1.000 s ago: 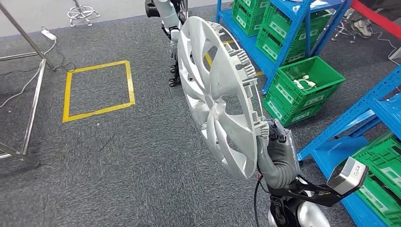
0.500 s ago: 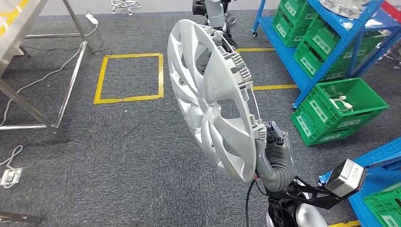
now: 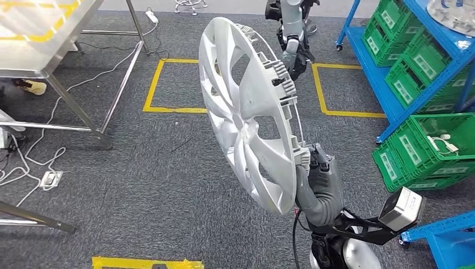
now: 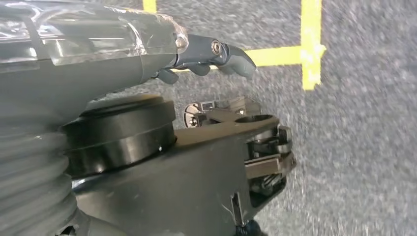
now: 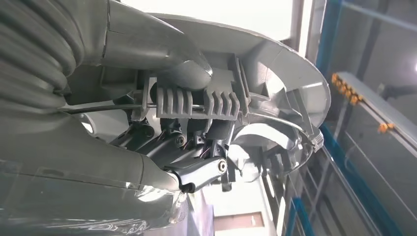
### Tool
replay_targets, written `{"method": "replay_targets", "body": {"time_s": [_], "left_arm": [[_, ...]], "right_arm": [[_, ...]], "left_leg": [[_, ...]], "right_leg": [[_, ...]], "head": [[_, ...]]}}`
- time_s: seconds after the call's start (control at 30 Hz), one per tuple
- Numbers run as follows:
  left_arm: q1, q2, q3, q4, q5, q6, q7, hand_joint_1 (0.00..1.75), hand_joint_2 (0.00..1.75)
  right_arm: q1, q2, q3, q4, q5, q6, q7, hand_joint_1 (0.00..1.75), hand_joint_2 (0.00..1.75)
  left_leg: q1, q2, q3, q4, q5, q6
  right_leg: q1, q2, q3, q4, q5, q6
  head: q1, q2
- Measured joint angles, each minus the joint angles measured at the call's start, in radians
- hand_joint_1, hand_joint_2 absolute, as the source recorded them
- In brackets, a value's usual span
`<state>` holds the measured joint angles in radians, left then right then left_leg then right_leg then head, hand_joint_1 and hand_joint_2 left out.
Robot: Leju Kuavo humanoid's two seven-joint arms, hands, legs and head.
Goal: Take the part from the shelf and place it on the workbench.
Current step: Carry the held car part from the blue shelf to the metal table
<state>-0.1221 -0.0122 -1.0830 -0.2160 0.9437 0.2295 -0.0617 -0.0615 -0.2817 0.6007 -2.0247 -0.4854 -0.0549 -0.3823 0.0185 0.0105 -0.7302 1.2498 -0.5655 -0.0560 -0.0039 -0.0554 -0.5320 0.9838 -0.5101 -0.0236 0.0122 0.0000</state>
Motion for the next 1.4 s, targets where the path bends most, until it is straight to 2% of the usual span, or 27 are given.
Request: {"method": "replay_targets", "body": {"time_s": [0.07, 0.13, 0.17, 0.23, 0.3, 0.37, 0.4, 0.43, 0.47, 0.5, 0.53, 0.6, 0.67, 0.73, 0.8, 0.87, 0.93, 0.97, 1.0, 1.03, 1.07, 1.1, 1.17, 1.23, 1.27, 1.33, 1.4], "left_arm": [[0.000, 0.007, 0.004, 0.000, 0.005, 0.004, 0.000, 0.00, 1.75], [-0.001, 0.013, 0.008, 0.000, 0.006, 0.002, -0.001, 0.00, 1.75], [-0.001, 0.014, 0.008, 0.000, 0.005, 0.000, 0.000, 0.00, 1.75], [0.001, 0.013, 0.008, 0.000, 0.002, -0.004, 0.005, 0.00, 1.75], [0.000, 0.011, 0.008, -0.001, 0.001, -0.005, 0.010, 0.00, 1.75], [-0.003, 0.008, 0.008, -0.001, 0.000, -0.006, 0.009, 0.00, 1.75], [-0.004, 0.007, 0.008, -0.001, -0.001, -0.007, 0.007, 0.00, 1.75], [-0.004, 0.005, 0.008, -0.001, -0.003, -0.008, 0.005, 0.00, 1.75], [-0.003, 0.003, 0.008, -0.001, -0.003, -0.009, 0.003, 0.00, 1.75], [-0.003, 0.001, 0.008, -0.001, -0.005, -0.009, 0.002, 0.00, 1.75], [-0.003, -0.002, 0.008, -0.001, -0.007, -0.009, 0.003, 0.00, 1.75], [-0.003, -0.008, 0.009, -0.001, -0.012, -0.010, 0.004, 0.00, 1.75], [-0.003, -0.014, 0.009, -0.001, -0.017, -0.011, 0.006, 0.00, 1.75], [-0.001, -0.017, 0.008, -0.002, -0.021, -0.011, 0.009, 0.00, 1.75], [0.000, -0.016, 0.008, -0.002, -0.024, -0.011, 0.012, 0.00, 1.75], [-0.001, -0.013, 0.008, -0.001, -0.026, -0.011, 0.011, 0.00, 1.75], [-0.001, -0.012, 0.008, -0.001, -0.029, -0.011, 0.007, 0.00, 1.75], [0.000, -0.012, 0.008, -0.001, -0.030, -0.011, 0.005, 0.00, 1.75], [0.000, -0.011, 0.008, -0.001, -0.031, -0.011, 0.004, 0.00, 1.75], [0.001, -0.011, 0.008, -0.001, -0.032, -0.011, 0.002, 0.00, 1.75], [0.001, -0.010, 0.008, -0.001, -0.032, -0.011, 0.001, 0.00, 1.75], [0.000, -0.010, 0.008, -0.001, -0.033, -0.011, 0.000, 0.00, 1.75], [-0.001, -0.010, 0.008, -0.001, -0.034, -0.011, -0.001, 0.00, 1.75], [0.000, -0.010, 0.008, -0.001, -0.034, -0.011, -0.001, 0.00, 1.75], [0.000, -0.010, 0.008, -0.001, -0.034, -0.011, -0.001, 0.00, 1.75], [-0.001, -0.009, 0.008, -0.001, -0.034, -0.011, 0.003, 0.00, 1.75], [-0.004, -0.009, 0.008, -0.001, -0.034, -0.011, 0.008, 0.00, 1.75]], "right_arm": [[-0.003, 0.004, 0.000, 0.007, -0.002, 0.005, -0.002, 1.75, 1.75], [-0.009, 0.005, 0.001, 0.010, 0.000, 0.009, -0.002, 1.75, 1.75], [-0.011, 0.005, 0.001, 0.010, 0.001, 0.011, -0.002, 1.75, 1.75], [-0.014, 0.006, 0.002, 0.010, 0.004, 0.015, -0.002, 1.75, 1.75], [-0.014, 0.008, 0.004, 0.009, 0.004, 0.016, -0.002, 1.75, 1.75], [-0.012, 0.009, 0.005, 0.008, 0.003, 0.015, -0.003, 1.75, 1.75], [-0.011, 0.009, 0.006, 0.009, 0.002, 0.015, -0.003, 1.75, 1.75], [-0.011, 0.009, 0.006, 0.009, 0.001, 0.014, -0.004, 1.75, 1.75], [-0.010, 0.009, 0.006, 0.009, -0.001, 0.013, -0.005, 1.75, 1.75], [-0.011, 0.009, 0.006, 0.009, -0.002, 0.013, -0.005, 1.75, 1.75], [-0.012, 0.009, 0.006, 0.009, -0.004, 0.013, -0.005, 1.75, 1.75], [-0.015, 0.010, 0.006, 0.008, -0.005, 0.013, -0.007, 1.75, 1.75], [-0.020, 0.010, 0.007, 0.007, -0.005, 0.013, -0.009, 1.75, 1.75], [-0.024, 0.011, 0.007, 0.006, -0.005, 0.013, -0.010, 1.75, 1.75], [-0.026, 0.013, 0.008, 0.003, -0.005, 0.013, -0.012, 1.75, 1.75], [-0.025, 0.015, 0.009, 0.001, -0.005, 0.013, -0.015, 1.75, 1.75], [-0.024, 0.015, 0.009, 0.000, -0.005, 0.013, -0.018, 1.75, 1.75], [-0.024, 0.015, 0.010, 0.000, -0.005, 0.013, -0.019, 1.75, 1.75], [-0.023, 0.016, 0.010, 0.001, -0.005, 0.013, -0.019, 1.75, 1.75], [-0.023, 0.016, 0.010, 0.001, -0.005, 0.013, -0.019, 1.75, 1.75], [-0.023, 0.016, 0.010, 0.000, -0.005, 0.013, -0.019, 1.75, 1.75], [-0.023, 0.016, 0.010, 0.000, -0.005, 0.013, -0.020, 1.75, 1.75], [-0.023, 0.017, 0.011, 0.000, -0.005, 0.013, -0.021, 1.75, 1.75], [-0.023, 0.018, 0.012, 0.000, -0.006, 0.013, -0.022, 1.75, 1.75], [-0.023, 0.018, 0.013, 0.000, -0.007, 0.013, -0.023, 1.75, 1.75], [-0.023, 0.019, 0.013, 0.000, -0.008, 0.013, -0.025, 1.75, 1.75], [-0.020, 0.019, 0.013, 0.001, -0.008, 0.014, -0.027, 1.75, 1.75]], "left_leg": [[0.003, 0.047, 0.069, -0.118, 0.053, -0.011], [-0.002, 0.088, 0.107, -0.191, 0.072, 0.000], [-0.006, 0.089, 0.106, -0.194, 0.068, 0.011], [-0.008, 0.066, 0.103, -0.195, 0.071, 0.032], [-0.008, 0.040, 0.103, -0.197, 0.074, 0.046], [-0.010, 0.015, 0.103, -0.198, 0.076, 0.056], [-0.013, 0.001, 0.103, -0.197, 0.076, 0.060], [-0.017, -0.014, 0.104, -0.197, 0.077, 0.063], [-0.020, -0.029, 0.104, -0.197, 0.077, 0.065], [-0.024, -0.045, 0.105, -0.197, 0.078, 0.067], [-0.026, -0.060, 0.107, -0.197, 0.079, 0.068], [-0.027, -0.087, 0.106, -0.198, 0.082, 0.068], [-0.023, -0.107, 0.101, -0.198, 0.087, 0.062], [-0.021, -0.123, 0.094, -0.200, 0.093, 0.051], [-0.026, -0.079, 0.081, -0.184, 0.076, 0.041], [-0.025, -0.020, 0.043, -0.103, 0.020, 0.031], [-0.015, -0.010, -0.005, 0.008, -0.031, 0.018], [-0.010, -0.009, -0.016, 0.035, -0.034, 0.011], [-0.005, -0.006, -0.009, 0.027, -0.019, 0.005], [0.000, 0.002, 0.017, -0.017, 0.010, -0.002], [0.002, 0.024, 0.053, -0.081, 0.038, -0.008], [0.001, 0.046, 0.085, -0.138, 0.058, -0.008], [-0.005, 0.074, 0.113, -0.194, 0.067, 0.007], [-0.010, 0.057, 0.110, -0.194, 0.067, 0.030], [-0.011, 0.047, 0.109, -0.195, 0.068, 0.037], [-0.010, 0.024, 0.109, -0.197, 0.072, 0.050], [-0.011, 0.001, 0.109, -0.197, 0.074, 0.059]], "right_leg": [[-0.003, -0.020, 0.000, 0.012, -0.010, 0.015], [-0.001, -0.035, -0.002, 0.028, -0.021, 0.030], [0.000, -0.042, -0.001, 0.031, -0.024, 0.035], [-0.004, -0.052, 0.001, 0.033, -0.029, 0.042], [-0.011, -0.021, -0.011, 0.067, -0.060, 0.048], [-0.013, 0.029, -0.057, 0.176, -0.123, 0.049], [-0.012, 0.040, -0.088, 0.244, -0.151, 0.048], [-0.010, 0.046, -0.114, 0.297, -0.165, 0.044], [-0.008, 0.050, -0.127, 0.319, -0.160, 0.038], [-0.005, 0.053, -0.125, 0.304, -0.136, 0.030], [0.000, 0.062, -0.107, 0.252, -0.096, 0.021], [0.008, 0.100, -0.059, 0.125, -0.028, 0.003], [0.012, 0.123, -0.035, 0.065, -0.008, -0.005], [0.012, 0.107, -0.027, 0.046, -0.006, -0.005], [0.008, 0.084, -0.018, 0.019, 0.002, -0.006], [0.006, 0.060, -0.013, 0.005, 0.008, -0.007], [0.005, 0.033, -0.013, 0.005, 0.008, -0.007], [0.004, 0.021, -0.013, 0.006, 0.007, -0.006], [0.002, 0.009, -0.013, 0.008, 0.006, -0.003], [-0.001, -0.002, -0.013, 0.011, 0.002, 0.002], [-0.003, -0.010, -0.013, 0.017, -0.002, 0.009], [-0.003, -0.018, -0.014, 0.025, -0.008, 0.017], [0.000, -0.031, -0.015, 0.037, -0.016, 0.030], [-0.002, -0.045, -0.012, 0.038, -0.018, 0.037], [-0.005, -0.043, -0.011, 0.040, -0.023, 0.041], [-0.011, -0.008, -0.027, 0.082, -0.058, 0.048], [-0.012, 0.035, -0.077, 0.198, -0.122, 0.049]], "head": [[-0.010, 0.000], [-0.018, 0.000], [-0.018, 0.000], [-0.012, 0.000], [-0.008, 0.000], [0.002, 0.000], [0.008, 0.000], [0.014, 0.000], [0.019, 0.000], [0.023, 0.000], [0.026, 0.000], [0.028, 0.000], [0.030, 0.000], [0.033, 0.000], [0.029, 0.000], [0.017, 0.000], [0.008, 0.000], [0.004, 0.000], [0.001, 0.000], [-0.002, 0.000], [-0.006, 0.000], [-0.012, 0.000], [-0.018, 0.000], [-0.013, 0.000], [-0.010, 0.000], [-0.006, 0.000], [0.005, 0.000]]}}
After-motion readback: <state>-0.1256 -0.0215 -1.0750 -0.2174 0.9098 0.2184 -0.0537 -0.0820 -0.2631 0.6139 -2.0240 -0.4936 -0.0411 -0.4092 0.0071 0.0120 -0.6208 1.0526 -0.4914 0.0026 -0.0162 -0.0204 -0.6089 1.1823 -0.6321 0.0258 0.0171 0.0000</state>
